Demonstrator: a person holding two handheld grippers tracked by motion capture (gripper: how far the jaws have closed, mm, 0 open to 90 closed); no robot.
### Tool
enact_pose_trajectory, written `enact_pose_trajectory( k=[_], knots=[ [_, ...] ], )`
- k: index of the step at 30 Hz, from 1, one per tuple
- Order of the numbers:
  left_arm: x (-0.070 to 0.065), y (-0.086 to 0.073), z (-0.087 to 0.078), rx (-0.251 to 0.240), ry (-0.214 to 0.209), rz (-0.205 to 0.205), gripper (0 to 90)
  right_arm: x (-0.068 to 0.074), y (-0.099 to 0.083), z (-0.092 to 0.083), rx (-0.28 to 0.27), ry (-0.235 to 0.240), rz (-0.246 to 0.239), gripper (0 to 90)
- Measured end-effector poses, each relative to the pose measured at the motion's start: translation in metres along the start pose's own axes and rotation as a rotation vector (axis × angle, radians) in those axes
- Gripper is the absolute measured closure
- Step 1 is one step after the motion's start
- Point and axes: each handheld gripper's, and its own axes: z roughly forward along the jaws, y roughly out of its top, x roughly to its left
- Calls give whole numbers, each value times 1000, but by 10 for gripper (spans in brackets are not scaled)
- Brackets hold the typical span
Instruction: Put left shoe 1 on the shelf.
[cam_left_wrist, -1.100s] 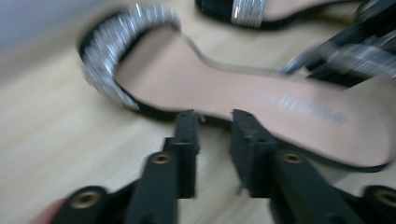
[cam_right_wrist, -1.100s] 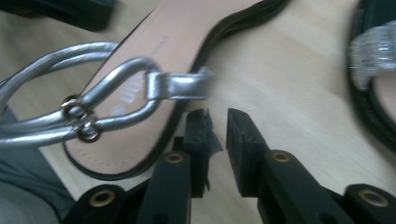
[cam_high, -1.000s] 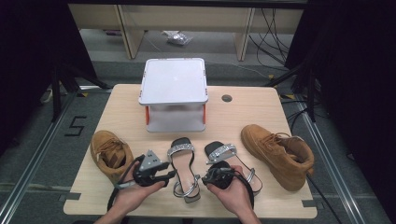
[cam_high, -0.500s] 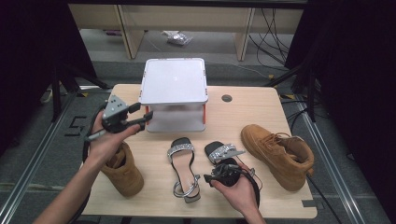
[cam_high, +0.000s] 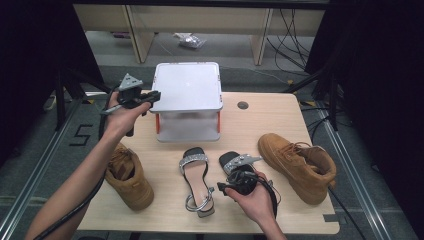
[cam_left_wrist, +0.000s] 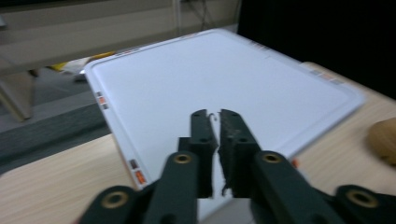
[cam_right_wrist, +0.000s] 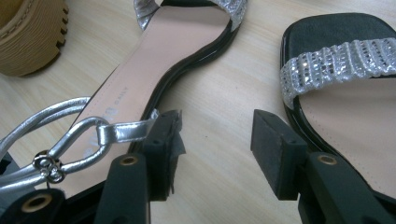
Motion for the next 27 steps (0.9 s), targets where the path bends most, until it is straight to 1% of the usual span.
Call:
enact_pose_trajectory(
  k=[1,2,3,4,5,6,7,8,9,10,11,12,13,14,15,16,17,18,19,20,21,22,23,24,25,26,27],
  knots=[
    [2,1,5,23,2,-3,893,1,0,0,0,-1,8,527],
    [3,2,10,45,-2,-10,893,1,0,0,0,-1,8,527],
    [7,4,20,88,4,0,896,0,1,1,1,-1,2,527],
    [7,4,20,88,4,0,897,0,1,1,1,-1,2,527],
    [7,4,25,93,13,-9,897,0,3,2,-1,2,5,527],
    [8,3,28,102,21,1,897,0,3,2,-1,2,5,527],
    [8,3,32,102,27,-7,896,1,3,3,-7,5,14,528],
    [9,2,36,120,25,0,895,1,4,5,-18,15,26,526],
    [9,2,36,120,25,0,895,1,4,5,-18,15,26,526],
    [11,-1,40,134,30,15,895,3,6,7,-12,25,38,524],
    [11,-1,40,134,30,15,895,3,6,7,-12,25,38,524],
    [12,-2,42,145,34,13,894,5,8,8,-9,34,30,523],
    [12,-3,45,148,29,-4,894,5,8,8,-9,34,30,523],
    [13,-6,48,155,34,-15,895,7,12,8,0,44,36,523],
    [13,-6,48,155,34,-15,894,9,14,9,-10,43,44,521],
    [14,-8,50,149,30,-24,895,11,16,8,-9,54,56,521],
    [14,-9,51,146,32,-25,895,12,19,8,-13,68,59,521],
    [14,-9,51,146,32,-25,895,12,19,8,-13,68,59,521],
    [14,-8,51,148,32,-24,895,15,25,8,-17,78,60,518],
    [14,-8,51,149,32,-22,895,15,25,8,-17,78,60,518],
    [14,-9,50,154,30,-7,894,17,30,13,-5,88,37,517],
    [13,-9,51,149,35,-15,894,17,30,13,-5,88,37,517],
    [14,-8,50,157,35,-10,894,19,34,21,23,95,9,516],
    [14,-8,50,157,33,-21,893,21,35,25,48,104,10,514],
    [14,-8,51,151,33,-31,893,21,35,25,48,104,10,514],
    [15,-8,51,155,28,-26,893,22,36,29,69,108,1,513],
    [14,-9,51,141,28,-34,893,26,38,38,115,134,33,499]
  ],
)
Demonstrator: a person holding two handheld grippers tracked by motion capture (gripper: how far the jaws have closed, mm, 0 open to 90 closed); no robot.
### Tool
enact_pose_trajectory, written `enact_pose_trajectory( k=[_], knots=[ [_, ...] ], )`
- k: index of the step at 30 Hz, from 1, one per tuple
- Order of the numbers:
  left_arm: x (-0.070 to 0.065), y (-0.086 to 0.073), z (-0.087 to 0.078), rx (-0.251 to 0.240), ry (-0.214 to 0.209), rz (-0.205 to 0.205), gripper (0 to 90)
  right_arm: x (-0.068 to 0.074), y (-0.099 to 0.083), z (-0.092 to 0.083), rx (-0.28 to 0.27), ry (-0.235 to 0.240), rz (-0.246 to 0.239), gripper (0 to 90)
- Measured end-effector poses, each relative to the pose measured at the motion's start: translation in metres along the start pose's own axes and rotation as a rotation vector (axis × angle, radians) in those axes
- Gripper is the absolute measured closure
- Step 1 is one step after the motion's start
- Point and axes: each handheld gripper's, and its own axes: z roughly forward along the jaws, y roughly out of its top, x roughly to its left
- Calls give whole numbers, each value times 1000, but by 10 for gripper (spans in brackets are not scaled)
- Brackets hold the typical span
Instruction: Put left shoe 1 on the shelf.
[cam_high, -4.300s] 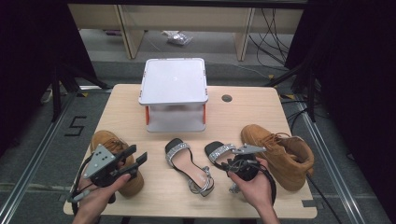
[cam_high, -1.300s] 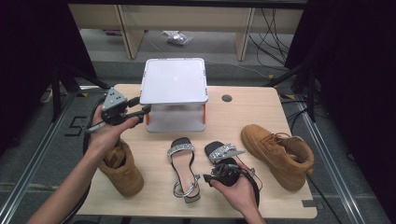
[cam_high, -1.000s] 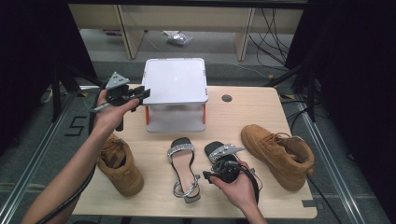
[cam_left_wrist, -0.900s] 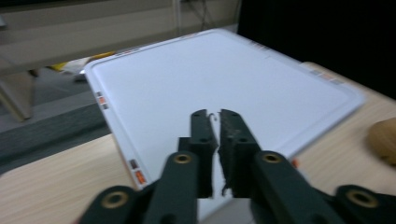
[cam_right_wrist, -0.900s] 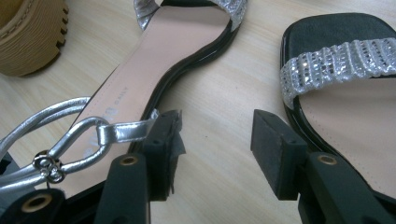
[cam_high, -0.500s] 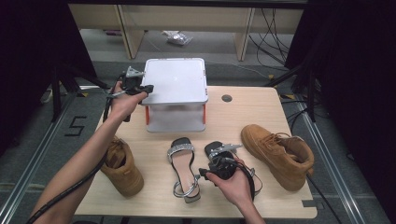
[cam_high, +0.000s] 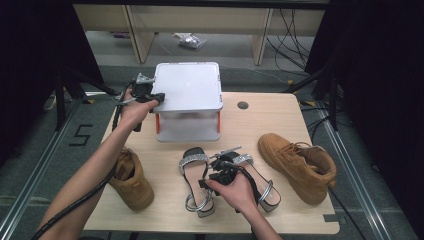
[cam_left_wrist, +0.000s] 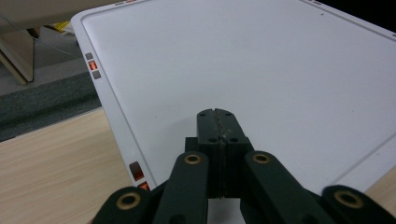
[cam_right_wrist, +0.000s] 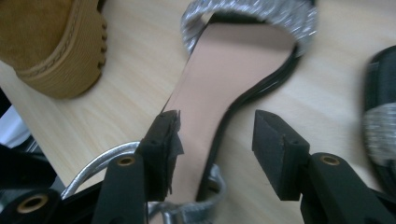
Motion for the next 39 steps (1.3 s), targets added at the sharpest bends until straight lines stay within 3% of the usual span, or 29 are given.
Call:
enact_pose_trajectory(
  k=[2,4,6,8,10,12,13,14,15,17,18,21,22,23,25,28,29,30,32,37,38,39],
  knots=[
    [0,0,0,2,1,3,893,0,1,2,9,1,-3,497],
    [0,0,0,-3,1,9,893,2,4,11,51,16,28,462],
    [-1,0,0,-3,2,7,893,2,5,13,62,13,29,451],
    [-1,-1,0,-2,3,7,893,3,10,20,105,12,70,410],
    [-1,0,0,-2,5,4,893,4,13,22,122,26,73,398],
    [0,0,-1,11,7,10,892,5,14,24,128,18,72,382],
    [-1,0,0,6,7,-4,892,8,15,25,146,13,101,366],
    [0,0,0,10,4,1,892,9,16,26,163,12,98,358],
    [0,0,0,6,4,-5,892,9,18,30,170,-11,64,339],
    [0,0,0,8,4,-4,892,11,19,32,194,-17,72,328],
    [-1,1,0,11,8,-4,892,13,21,35,216,-46,66,324],
    [-1,1,0,10,10,0,891,15,23,39,249,-45,85,335],
    [-2,1,0,11,12,2,892,15,22,43,244,-56,72,335],
    [-2,1,0,8,13,5,892,18,23,49,267,-62,94,335],
    [-1,1,-1,23,11,19,892,20,24,52,275,-79,87,342],
    [0,2,0,20,5,4,891,22,25,53,289,-92,96,351],
    [-1,2,0,15,5,-4,891,19,27,53,293,-91,60,356],
    [0,2,0,16,4,-5,891,20,27,52,308,-85,103,363],
    [0,1,1,10,-1,-4,891,19,26,52,290,-86,115,377],
    [1,1,0,16,-2,3,891,16,26,49,274,-97,105,405],
    [1,1,0,22,-3,10,891,16,27,48,276,-94,129,418],
    [1,1,0,22,-2,8,891,14,28,48,280,-85,112,423]
  ],
)
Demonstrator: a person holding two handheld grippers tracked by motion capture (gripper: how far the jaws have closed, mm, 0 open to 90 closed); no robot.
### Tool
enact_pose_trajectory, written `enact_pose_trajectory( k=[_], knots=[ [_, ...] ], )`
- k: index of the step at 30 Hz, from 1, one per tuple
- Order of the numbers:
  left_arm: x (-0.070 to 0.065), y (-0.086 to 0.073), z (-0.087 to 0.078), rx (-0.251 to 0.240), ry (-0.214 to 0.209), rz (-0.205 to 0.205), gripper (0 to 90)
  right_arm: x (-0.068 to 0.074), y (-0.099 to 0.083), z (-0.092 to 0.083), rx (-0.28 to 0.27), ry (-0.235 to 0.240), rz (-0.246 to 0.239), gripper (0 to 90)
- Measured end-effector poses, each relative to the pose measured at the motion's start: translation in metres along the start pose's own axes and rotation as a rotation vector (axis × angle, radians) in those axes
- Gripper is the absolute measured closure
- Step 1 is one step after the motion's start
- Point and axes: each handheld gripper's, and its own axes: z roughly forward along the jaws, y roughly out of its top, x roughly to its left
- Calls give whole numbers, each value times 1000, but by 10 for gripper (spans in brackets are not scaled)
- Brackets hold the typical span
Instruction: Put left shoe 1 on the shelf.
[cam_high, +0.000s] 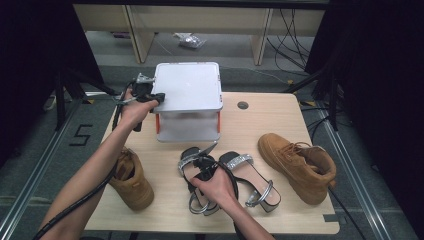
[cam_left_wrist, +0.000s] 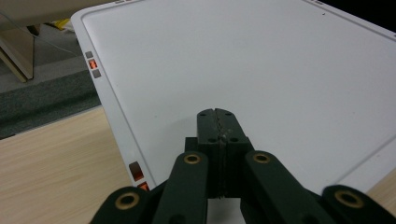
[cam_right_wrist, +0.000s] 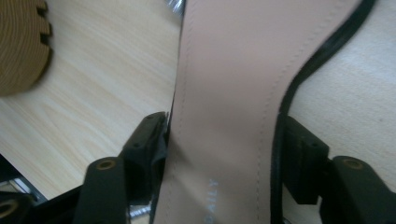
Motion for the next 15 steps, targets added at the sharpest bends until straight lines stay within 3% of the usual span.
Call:
enact_pose_trajectory(
  k=[2,3,8,12,14,15],
  knots=[
    [0,0,0,0,0,0,891,-1,0,0,-5,-3,-25,426],
    [0,0,0,0,0,0,891,2,0,0,-8,-16,6,427],
    [-1,1,1,-3,5,-7,891,4,-1,-1,4,-7,3,434],
    [-1,1,1,-2,6,-6,891,2,-1,1,-23,-13,-35,436],
    [-1,1,1,-4,1,-6,891,3,-1,0,-27,-7,-27,437],
    [-1,1,1,-4,1,-6,891,6,-1,-2,-12,-10,3,438]
  ],
)
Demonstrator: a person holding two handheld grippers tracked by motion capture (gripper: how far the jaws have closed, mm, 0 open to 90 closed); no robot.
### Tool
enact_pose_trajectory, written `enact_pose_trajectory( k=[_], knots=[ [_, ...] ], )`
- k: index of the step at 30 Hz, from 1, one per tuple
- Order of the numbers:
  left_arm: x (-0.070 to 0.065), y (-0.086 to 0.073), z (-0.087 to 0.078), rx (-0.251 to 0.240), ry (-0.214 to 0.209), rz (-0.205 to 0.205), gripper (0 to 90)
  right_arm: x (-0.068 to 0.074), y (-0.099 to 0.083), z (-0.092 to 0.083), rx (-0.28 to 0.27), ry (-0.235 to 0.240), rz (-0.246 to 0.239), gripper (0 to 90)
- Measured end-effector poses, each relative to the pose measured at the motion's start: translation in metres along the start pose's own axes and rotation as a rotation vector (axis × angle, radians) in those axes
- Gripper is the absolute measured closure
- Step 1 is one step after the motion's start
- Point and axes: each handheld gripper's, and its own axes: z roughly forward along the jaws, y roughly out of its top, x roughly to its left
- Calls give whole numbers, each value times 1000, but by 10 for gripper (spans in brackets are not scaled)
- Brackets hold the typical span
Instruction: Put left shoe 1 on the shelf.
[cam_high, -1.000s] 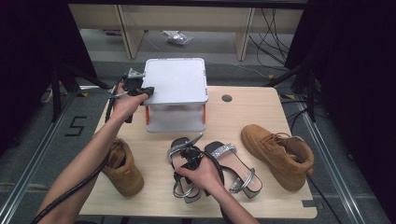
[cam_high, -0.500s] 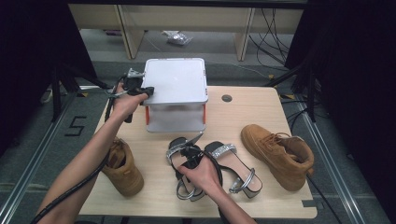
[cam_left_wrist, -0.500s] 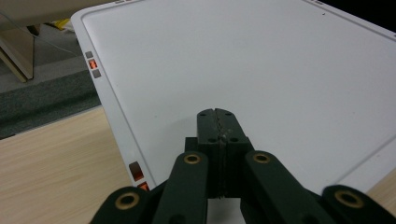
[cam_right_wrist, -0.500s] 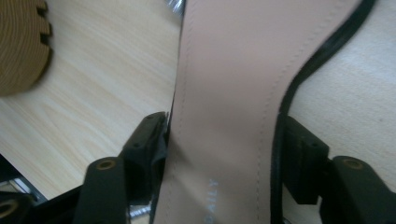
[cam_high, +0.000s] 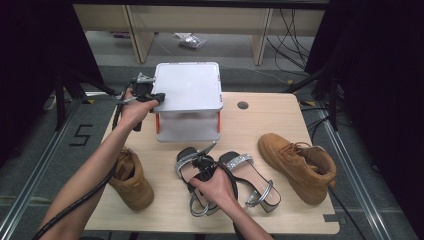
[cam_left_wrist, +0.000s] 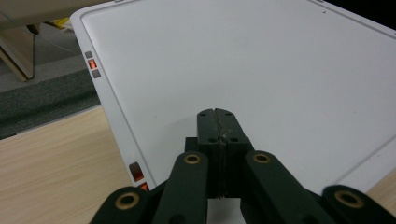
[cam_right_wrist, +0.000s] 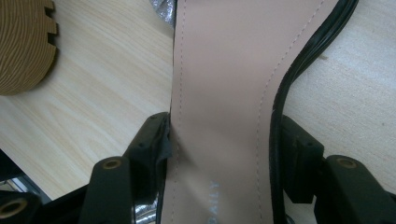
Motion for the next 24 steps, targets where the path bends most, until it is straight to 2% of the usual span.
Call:
enact_pose_trajectory(
  k=[2,3,5,6,8,12,13,15,16,17,18,20,22,23,24],
  knots=[
    [0,0,0,1,1,2,891,-2,0,0,-21,5,-39,439],
    [0,0,0,1,0,0,891,-1,0,-1,-18,5,-14,439],
    [0,0,0,0,0,1,891,-1,1,-2,-32,11,-19,439],
    [0,0,0,0,0,1,891,2,2,-3,-19,15,21,439],
    [0,0,0,1,0,1,891,0,4,-5,-31,17,2,439],
    [0,0,-1,13,3,16,891,1,11,-11,-71,23,4,440],
    [1,1,-1,15,3,17,892,0,14,-12,-87,16,-21,439],
    [0,1,-1,22,6,18,892,0,17,-14,-93,25,-16,440],
    [0,1,-1,21,6,18,891,0,25,-19,-116,14,-11,440],
    [0,1,0,8,5,3,891,-1,30,-20,-147,17,-39,440],
    [0,1,0,8,5,3,891,1,34,-23,-143,15,-19,440],
    [0,0,0,2,-1,0,891,0,44,-24,-179,8,-35,440],
    [1,0,-1,14,-2,14,892,1,49,-26,-173,4,-26,440],
    [1,0,-1,12,-3,11,892,1,54,-25,-189,-1,-23,440],
    [1,0,-1,12,-3,11,892,3,60,-27,-158,-10,9,440]
  ],
)
